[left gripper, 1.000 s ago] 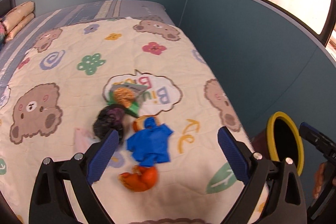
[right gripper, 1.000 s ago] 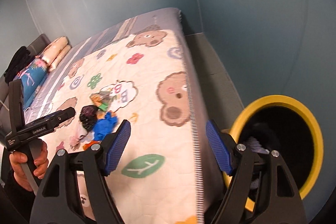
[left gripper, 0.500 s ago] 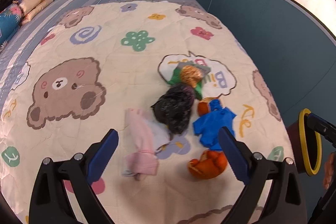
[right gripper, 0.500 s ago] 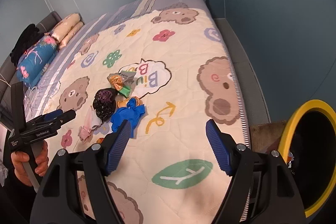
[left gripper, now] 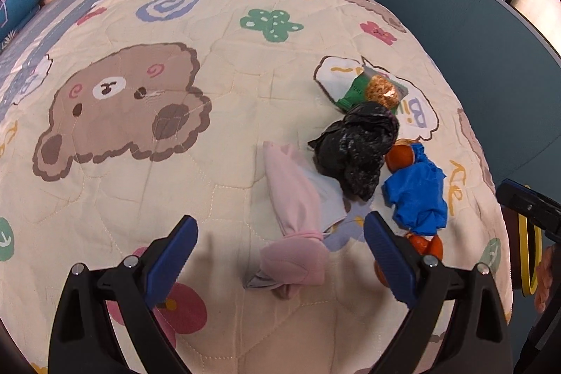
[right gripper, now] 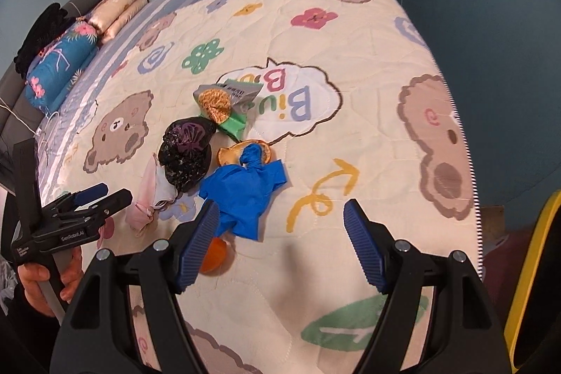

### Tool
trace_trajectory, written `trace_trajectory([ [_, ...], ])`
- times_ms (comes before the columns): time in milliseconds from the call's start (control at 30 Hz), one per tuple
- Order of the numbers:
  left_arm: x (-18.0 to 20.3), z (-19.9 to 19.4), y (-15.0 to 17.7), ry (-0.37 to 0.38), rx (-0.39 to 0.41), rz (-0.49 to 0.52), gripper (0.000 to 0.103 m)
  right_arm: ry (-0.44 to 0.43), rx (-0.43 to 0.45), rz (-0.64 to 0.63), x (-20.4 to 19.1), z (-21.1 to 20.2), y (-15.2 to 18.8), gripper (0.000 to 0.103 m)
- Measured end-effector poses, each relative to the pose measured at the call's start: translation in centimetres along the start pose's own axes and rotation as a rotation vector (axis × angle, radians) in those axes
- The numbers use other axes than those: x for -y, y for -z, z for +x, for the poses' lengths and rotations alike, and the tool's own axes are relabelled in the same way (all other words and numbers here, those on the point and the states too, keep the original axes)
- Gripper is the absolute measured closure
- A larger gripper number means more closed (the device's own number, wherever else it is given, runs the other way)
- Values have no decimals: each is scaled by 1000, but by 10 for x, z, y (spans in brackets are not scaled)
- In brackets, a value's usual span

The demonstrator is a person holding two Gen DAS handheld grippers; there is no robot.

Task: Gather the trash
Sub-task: 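Grasp the pink cloth with the left tool while the right tool grasps the blue cloth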

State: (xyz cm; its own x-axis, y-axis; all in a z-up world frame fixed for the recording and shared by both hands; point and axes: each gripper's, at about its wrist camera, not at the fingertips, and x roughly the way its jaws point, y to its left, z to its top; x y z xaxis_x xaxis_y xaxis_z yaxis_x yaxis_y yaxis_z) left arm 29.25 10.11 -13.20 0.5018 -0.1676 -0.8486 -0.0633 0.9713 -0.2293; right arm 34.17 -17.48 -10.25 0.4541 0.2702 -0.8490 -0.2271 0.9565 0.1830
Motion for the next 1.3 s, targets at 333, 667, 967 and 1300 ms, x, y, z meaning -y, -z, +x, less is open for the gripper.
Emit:
trace_trajectory([
  [333,-9,22,6,21,-38,-14,11,6,-76,-31,-21,50,-11,32],
  [667,-5,33,8,16,-51,2,16,7,-143,-55,-33,86,-12,34],
  [967,3,37,11,10,-63,31,56,-10,-169,-56,-37,99,-11,52],
  [1300,18,28,13,25,-65,64,82,-68,-185,-45,-45,93,-9,83],
])
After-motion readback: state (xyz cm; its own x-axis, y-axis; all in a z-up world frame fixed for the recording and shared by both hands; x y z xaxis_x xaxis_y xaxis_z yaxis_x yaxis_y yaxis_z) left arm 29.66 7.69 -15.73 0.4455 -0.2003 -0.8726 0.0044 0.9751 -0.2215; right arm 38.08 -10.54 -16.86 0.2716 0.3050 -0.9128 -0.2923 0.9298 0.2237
